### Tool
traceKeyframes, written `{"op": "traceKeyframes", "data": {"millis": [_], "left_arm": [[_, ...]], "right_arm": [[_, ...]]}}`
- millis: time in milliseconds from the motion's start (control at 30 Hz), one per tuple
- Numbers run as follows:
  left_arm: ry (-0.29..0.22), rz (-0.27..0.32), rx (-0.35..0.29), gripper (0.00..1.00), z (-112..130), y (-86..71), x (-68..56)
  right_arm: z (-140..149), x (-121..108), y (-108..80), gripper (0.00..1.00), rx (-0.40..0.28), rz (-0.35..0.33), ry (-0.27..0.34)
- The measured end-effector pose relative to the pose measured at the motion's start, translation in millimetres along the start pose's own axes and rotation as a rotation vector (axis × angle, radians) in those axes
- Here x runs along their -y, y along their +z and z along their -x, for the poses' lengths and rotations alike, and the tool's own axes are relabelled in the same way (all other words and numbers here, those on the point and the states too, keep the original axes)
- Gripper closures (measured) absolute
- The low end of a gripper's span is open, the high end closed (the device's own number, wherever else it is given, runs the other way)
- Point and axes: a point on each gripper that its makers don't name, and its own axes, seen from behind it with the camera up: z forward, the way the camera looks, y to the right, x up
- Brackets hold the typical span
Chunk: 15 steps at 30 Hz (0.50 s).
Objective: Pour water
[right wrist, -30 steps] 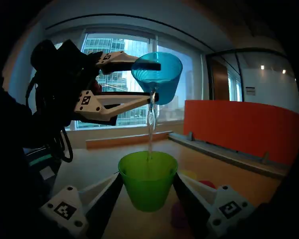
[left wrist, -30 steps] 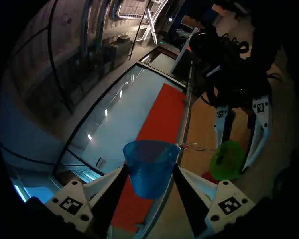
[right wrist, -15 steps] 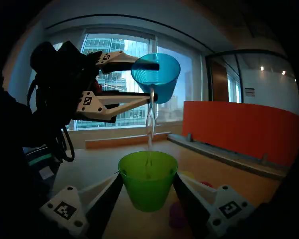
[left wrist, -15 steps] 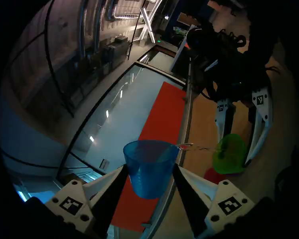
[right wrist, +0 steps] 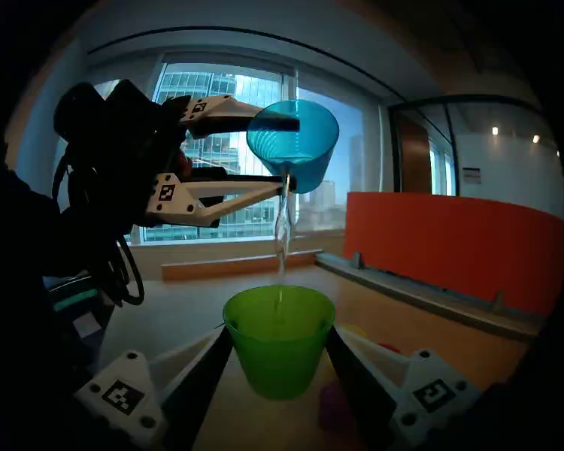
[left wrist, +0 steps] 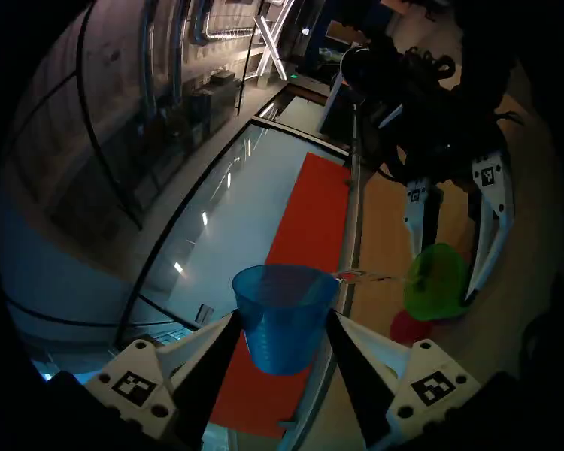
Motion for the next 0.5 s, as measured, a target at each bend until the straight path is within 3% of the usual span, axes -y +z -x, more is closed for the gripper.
{"op": "traceKeyframes", "data": {"millis": [500], "left_arm": [[0.037, -0.01, -0.003, 0.2, -5.2, -3.8, 9.6]], "right_arm": [[-2.4, -0.1, -0.1, 0.13, -0.006, 0.002, -0.002]]}}
